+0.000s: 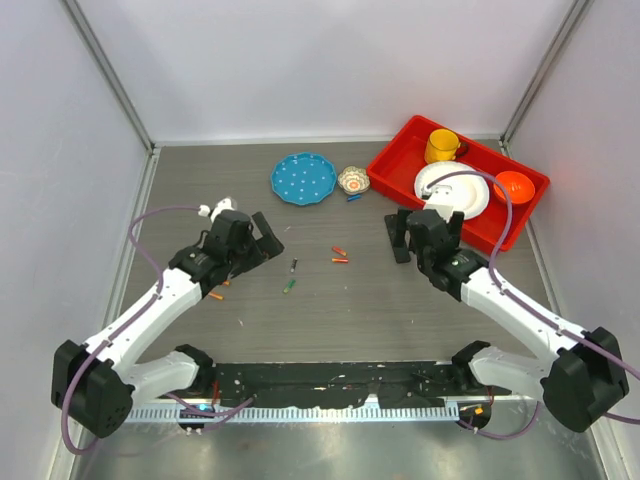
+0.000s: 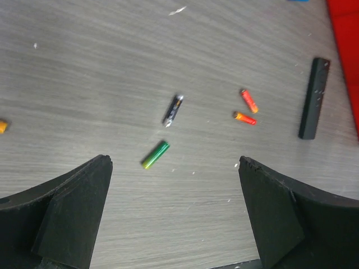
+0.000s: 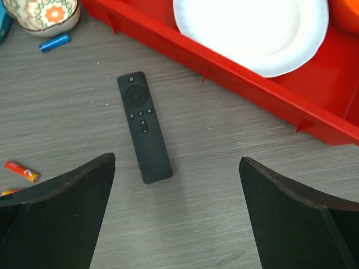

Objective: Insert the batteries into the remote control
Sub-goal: Pick up the remote control from the center of the board.

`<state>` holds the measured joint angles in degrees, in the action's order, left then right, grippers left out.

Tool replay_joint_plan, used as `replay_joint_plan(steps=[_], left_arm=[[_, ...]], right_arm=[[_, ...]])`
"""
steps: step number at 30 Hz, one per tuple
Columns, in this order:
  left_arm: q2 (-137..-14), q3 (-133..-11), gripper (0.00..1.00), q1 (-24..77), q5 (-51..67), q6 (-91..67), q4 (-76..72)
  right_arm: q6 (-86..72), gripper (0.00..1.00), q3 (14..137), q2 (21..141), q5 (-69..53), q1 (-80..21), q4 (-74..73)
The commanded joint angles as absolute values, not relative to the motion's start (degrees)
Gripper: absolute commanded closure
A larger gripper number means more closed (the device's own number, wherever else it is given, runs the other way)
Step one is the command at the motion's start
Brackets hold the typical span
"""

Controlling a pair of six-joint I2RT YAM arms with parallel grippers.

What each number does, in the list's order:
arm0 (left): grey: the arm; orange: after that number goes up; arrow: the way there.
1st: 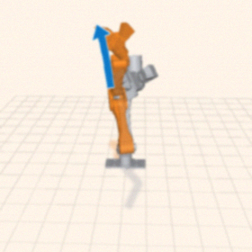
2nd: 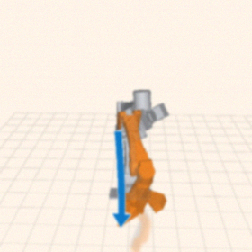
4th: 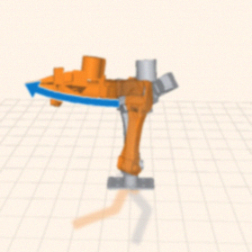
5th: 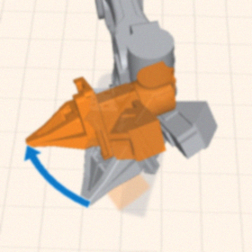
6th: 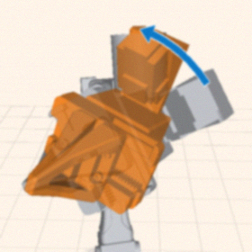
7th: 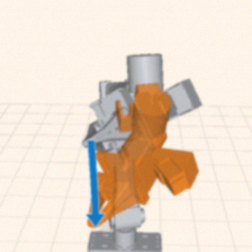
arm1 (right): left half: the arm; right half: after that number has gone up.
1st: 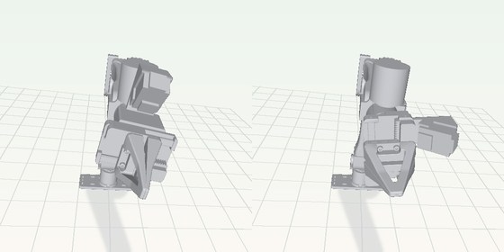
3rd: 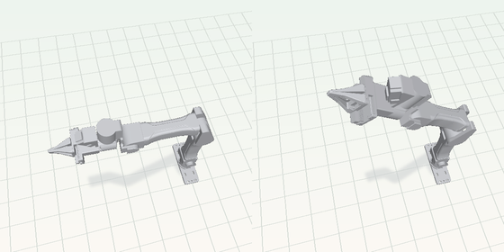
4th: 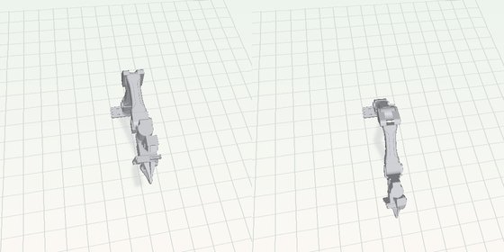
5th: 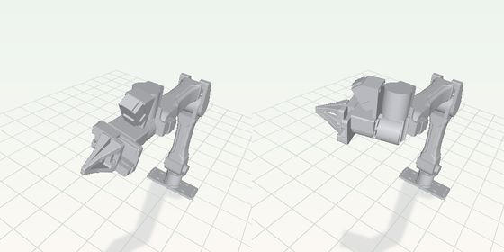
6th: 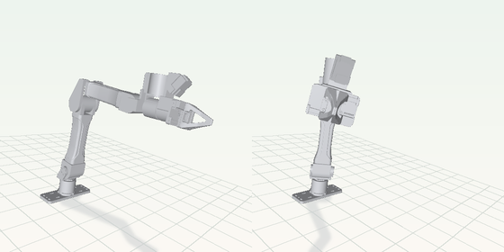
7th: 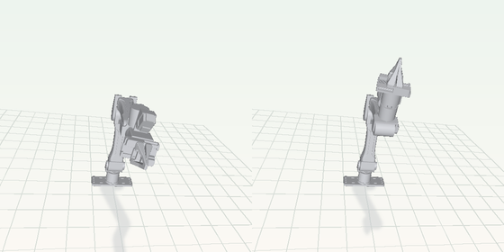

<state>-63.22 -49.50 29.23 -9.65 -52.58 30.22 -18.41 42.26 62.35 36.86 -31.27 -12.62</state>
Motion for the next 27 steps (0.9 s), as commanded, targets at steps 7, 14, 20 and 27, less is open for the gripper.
replay_joint_plan(steps=[7,14,20,27], left_arm=[[-54.8,-38.9,0.00,29.2,-3.3,-50.1,20.2],[-54.9,-38.4,0.00,29.3,2.2,-46.8,17.5],[-51.3,-35.5,0.00,29.2,8.8,-45.7,11.2],[-49.0,-34.0,0.01,29.3,10.8,-46.1,10.1]], right_arm=[[-20.9,0.04,45.6,70.6,25.2,-29.4,-16.6],[-21.3,0.09,48.7,79.5,16.5,-22.7,-15.2],[-18.2,0.09,54.4,87.1,10.0,-20.9,-14.2],[-15.5,0.10,60.6,95.3,11.3,-21.0,-17.5]])
